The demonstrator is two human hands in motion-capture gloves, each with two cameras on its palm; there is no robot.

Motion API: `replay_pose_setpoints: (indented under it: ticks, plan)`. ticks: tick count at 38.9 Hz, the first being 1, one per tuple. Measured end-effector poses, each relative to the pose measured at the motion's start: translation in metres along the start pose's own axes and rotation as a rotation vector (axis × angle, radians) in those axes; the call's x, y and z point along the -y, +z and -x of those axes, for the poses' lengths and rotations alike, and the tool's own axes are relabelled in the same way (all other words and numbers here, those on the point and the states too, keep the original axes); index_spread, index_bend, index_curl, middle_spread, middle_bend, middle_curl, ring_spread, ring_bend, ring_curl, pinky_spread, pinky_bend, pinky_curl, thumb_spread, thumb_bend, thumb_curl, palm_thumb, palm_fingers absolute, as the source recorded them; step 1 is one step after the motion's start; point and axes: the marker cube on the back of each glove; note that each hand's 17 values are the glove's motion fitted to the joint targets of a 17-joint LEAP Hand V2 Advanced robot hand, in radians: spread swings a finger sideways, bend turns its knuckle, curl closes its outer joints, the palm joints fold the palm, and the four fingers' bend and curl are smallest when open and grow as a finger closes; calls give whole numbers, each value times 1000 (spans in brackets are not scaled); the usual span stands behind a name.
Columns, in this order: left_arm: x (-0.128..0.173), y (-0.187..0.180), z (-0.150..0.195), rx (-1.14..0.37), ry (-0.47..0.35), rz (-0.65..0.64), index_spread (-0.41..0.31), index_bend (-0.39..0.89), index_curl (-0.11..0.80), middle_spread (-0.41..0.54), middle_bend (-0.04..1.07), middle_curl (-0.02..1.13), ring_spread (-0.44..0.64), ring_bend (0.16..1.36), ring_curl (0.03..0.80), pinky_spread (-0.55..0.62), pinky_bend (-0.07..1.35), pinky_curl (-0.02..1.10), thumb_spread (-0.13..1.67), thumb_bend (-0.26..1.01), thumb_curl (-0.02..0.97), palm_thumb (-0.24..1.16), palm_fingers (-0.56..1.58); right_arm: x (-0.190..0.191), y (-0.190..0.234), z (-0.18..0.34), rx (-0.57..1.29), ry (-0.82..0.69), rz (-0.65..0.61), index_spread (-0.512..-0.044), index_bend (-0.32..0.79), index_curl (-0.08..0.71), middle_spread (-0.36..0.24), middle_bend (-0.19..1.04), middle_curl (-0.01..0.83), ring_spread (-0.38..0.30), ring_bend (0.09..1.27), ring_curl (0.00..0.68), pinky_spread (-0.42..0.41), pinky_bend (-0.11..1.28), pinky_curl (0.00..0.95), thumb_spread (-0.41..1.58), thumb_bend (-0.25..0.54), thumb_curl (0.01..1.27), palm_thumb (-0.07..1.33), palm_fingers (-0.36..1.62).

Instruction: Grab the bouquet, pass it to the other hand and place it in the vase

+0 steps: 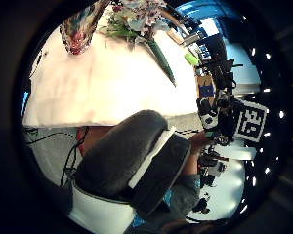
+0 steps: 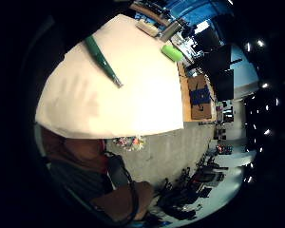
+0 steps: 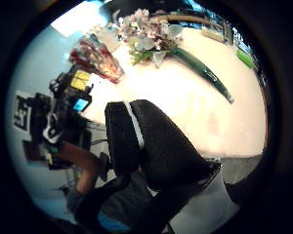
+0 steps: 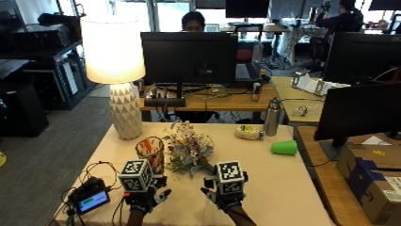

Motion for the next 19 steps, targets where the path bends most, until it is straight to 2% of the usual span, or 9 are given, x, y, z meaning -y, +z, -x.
replay_pose_setpoints:
  ticks: [3,6,12,19]
  plan:
    - [0,0,0,-3,1,7,-54,83,32,59,215,85,188,433,104,272,397,108,488,-26,28,-21,298,0,-1,-1,-3,-4,4,-227,134,59,51,238,80,109,241,58,204,427,124,565,91,49,171,267]
    - [1,1,0,-8,-2,13,-66,98,53,72,219,125,235,468,140,335,421,147,620,-30,47,-28,270,-1,-3,-1,-4,-4,12,-275,135,89,62,245,111,137,252,87,250,448,163,726,84,68,181,245]
    - [2,1,2,-7,-4,25,-80,115,88,86,228,175,292,506,175,409,440,189,783,-37,81,-34,234,5,1,0,9,-11,-6,-324,137,125,79,247,159,172,265,118,302,470,208,932,67,101,203,210]
    - [3,0,0,-11,-3,37,-86,122,121,94,238,216,323,530,197,448,451,220,873,-42,113,-40,210,3,1,1,12,-16,14,-347,134,152,87,253,202,192,280,144,329,482,240,1053,36,134,214,185]
